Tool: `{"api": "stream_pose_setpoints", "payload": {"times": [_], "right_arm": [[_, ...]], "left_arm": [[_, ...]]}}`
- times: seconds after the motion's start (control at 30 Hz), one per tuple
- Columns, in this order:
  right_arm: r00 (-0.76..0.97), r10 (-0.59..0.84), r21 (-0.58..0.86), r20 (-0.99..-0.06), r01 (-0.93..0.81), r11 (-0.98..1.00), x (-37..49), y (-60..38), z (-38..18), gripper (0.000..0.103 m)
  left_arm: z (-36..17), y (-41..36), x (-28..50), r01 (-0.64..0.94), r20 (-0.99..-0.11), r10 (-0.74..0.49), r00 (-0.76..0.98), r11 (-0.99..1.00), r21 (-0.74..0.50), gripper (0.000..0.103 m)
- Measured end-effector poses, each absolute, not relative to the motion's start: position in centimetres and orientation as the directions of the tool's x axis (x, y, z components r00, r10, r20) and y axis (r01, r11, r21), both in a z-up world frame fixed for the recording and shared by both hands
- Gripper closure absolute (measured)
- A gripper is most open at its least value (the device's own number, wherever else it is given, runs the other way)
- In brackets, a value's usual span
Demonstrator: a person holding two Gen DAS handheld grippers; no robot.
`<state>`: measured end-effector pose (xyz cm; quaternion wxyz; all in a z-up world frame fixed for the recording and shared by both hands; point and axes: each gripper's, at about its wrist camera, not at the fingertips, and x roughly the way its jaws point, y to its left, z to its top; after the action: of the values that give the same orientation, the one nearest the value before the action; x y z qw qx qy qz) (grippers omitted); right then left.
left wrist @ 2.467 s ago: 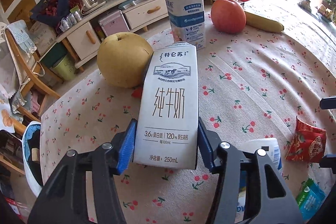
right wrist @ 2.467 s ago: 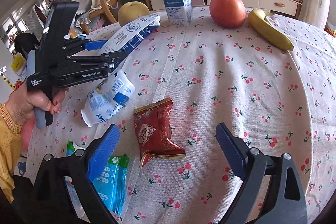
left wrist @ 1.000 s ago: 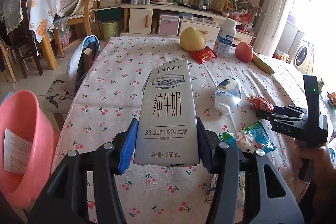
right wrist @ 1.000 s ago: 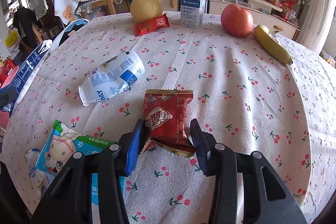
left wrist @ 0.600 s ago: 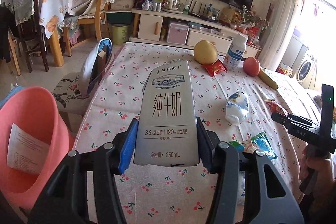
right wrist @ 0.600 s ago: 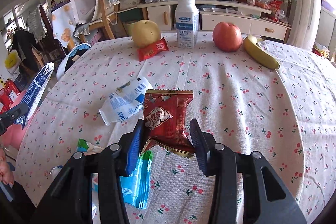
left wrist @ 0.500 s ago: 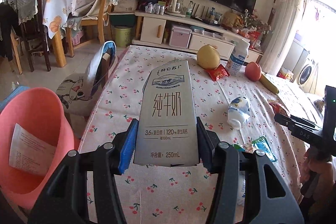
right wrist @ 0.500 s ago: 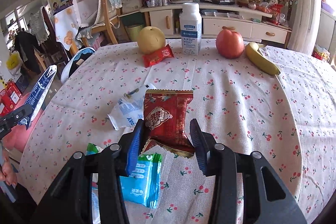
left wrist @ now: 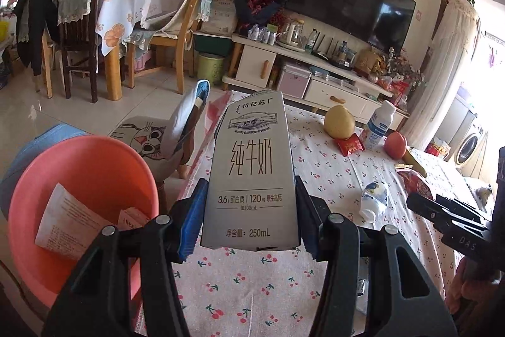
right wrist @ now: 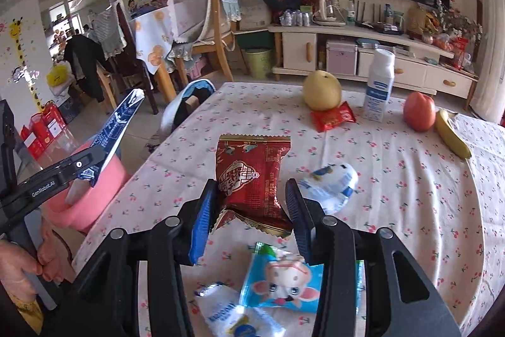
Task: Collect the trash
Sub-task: 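Lift the milk carton with the left tool while the right tool carries the red packet to the bucket, then open the left tool to drop the carton into the bucket while the right tool drops the red packet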
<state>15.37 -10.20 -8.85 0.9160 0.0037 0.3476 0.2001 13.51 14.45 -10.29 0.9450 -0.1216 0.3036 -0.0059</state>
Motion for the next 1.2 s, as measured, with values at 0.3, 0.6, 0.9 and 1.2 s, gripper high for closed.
{"api": "stream_pose_setpoints", "payload": {"times": [0.3, 0.6, 0.9, 1.2], "right_arm": [[0.612, 0.487, 0.158, -0.623, -0.512, 0.845, 15.1, -1.4, -7.7, 0.057], [0.546, 0.565, 0.163, -0.619, -0.614, 0.772, 15.4, 6.4, -7.0, 0.057], [0.455, 0.629, 0.200, -0.630, -0.688, 0.698, 15.9, 12.3, -8.1, 0.057], [0.375, 0.647, 0.267, -0.664, -0.689, 0.673, 16.2, 14.1, -10.4, 0.039]], "left_arm": [[-9.4, 18.8, 12.8, -0.158, -0.554, -0.026, 0.832, 0.946, -0.281, 0.049], [-9.4, 25.2, 11.7, -0.301, -0.549, 0.060, 0.833, 0.884, -0.359, 0.049], [-10.4, 30.8, 11.1, -0.469, -0.596, 0.168, 0.785, 0.790, -0.395, 0.049], [-12.8, 33.4, 11.7, -0.593, -0.700, 0.196, 0.687, 0.708, -0.384, 0.026]]}}
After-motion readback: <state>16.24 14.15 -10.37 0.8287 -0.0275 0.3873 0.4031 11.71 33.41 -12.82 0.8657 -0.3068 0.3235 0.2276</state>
